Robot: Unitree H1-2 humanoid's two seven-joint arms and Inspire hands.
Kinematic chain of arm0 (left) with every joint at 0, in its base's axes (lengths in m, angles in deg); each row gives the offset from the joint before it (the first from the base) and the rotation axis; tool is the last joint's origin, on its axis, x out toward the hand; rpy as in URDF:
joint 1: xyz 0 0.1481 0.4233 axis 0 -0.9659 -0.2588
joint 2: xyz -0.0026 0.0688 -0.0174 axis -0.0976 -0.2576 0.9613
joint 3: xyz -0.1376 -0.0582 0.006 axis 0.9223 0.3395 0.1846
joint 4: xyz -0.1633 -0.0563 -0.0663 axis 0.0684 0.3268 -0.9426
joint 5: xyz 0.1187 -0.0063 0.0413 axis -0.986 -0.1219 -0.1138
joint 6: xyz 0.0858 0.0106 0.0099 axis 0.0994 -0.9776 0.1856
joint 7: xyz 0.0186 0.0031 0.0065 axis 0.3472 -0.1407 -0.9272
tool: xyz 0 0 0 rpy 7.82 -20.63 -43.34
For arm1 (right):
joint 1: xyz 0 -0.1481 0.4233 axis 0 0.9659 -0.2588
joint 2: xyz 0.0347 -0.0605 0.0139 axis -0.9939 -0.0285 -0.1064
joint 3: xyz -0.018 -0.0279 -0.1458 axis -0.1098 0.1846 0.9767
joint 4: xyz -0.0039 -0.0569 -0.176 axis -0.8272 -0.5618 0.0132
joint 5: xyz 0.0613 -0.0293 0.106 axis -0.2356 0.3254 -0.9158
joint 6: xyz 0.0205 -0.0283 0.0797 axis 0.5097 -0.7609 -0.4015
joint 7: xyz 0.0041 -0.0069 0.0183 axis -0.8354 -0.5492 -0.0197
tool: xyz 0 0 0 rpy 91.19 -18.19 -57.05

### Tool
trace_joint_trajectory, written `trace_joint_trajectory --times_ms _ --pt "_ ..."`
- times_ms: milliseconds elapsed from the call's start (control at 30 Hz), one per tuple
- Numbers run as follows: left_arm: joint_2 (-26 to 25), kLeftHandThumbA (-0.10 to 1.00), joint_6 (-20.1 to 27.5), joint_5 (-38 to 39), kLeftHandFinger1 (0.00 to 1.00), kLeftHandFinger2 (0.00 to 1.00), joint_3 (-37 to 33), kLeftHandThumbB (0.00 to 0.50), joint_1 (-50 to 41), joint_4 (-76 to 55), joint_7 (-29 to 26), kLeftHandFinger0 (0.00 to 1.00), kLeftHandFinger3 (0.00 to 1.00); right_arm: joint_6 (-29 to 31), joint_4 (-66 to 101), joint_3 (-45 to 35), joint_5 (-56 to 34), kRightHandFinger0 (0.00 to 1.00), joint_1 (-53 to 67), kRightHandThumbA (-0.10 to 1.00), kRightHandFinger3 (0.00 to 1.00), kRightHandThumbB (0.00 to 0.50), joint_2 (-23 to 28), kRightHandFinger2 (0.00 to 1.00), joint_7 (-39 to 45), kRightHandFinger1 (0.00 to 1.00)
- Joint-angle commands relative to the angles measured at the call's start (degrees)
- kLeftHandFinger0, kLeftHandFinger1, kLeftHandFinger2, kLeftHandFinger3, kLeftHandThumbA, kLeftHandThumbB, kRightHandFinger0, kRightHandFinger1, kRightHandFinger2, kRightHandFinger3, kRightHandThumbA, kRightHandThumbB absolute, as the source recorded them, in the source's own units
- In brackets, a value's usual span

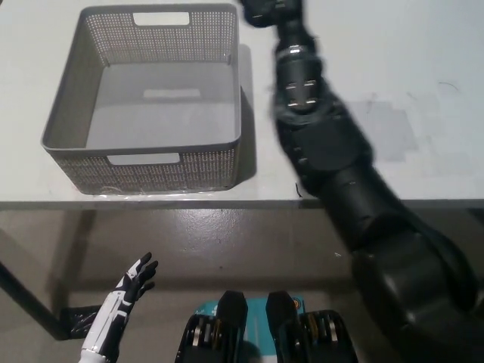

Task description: Use the right hand to pick up a chess pieces and put it into a container on the left hand side

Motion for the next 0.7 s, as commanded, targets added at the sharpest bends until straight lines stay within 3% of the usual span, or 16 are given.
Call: trace_joint_trajectory --times_ms 0,133,333,433,667 --pt "-1.2 1.0 1.4 -0.4 1.0 1.0 -0.2 0.322 0.7 -0.8 0.7 1.0 1.0 3.8 -3.7 1.2 0.7 0.0 -5.9 -0.1 0.4 0.131 -3.2 0.56 2.0 0.18" --pt "-1.4 1.0 1.2 -0.2 1.0 1.0 -0.2 0.326 0.7 -1.1 0.9 1.0 1.0 4.2 -8.9 1.4 0.4 0.0 -7.8 -0.1 0.52 0.127 -6.1 0.65 2.3 0.25" --pt "-1.4 1.0 1.2 -0.6 1.0 1.0 -0.5 0.33 0.8 -1.2 0.9 1.0 1.0 2.0 -14.4 3.2 2.0 0.0 -8.7 -0.1 0.48 0.126 -8.2 0.58 1.6 0.19" --pt "-1.7 1.0 0.7 -0.6 1.0 1.0 -0.6 0.327 0.7 -1.7 1.1 1.0 1.0 1.1 -16.5 4.9 3.3 0.0 -8.4 -0.1 0.68 0.117 -8.6 0.68 1.1 0.23" --pt "-2.0 1.0 1.0 -1.4 1.0 1.0 -0.9 0.32 1.2 -1.5 0.8 1.0 1.0 -0.9 -19.0 6.9 4.1 0.0 -6.6 -0.1 0.8 0.119 -6.8 0.75 2.1 0.32"
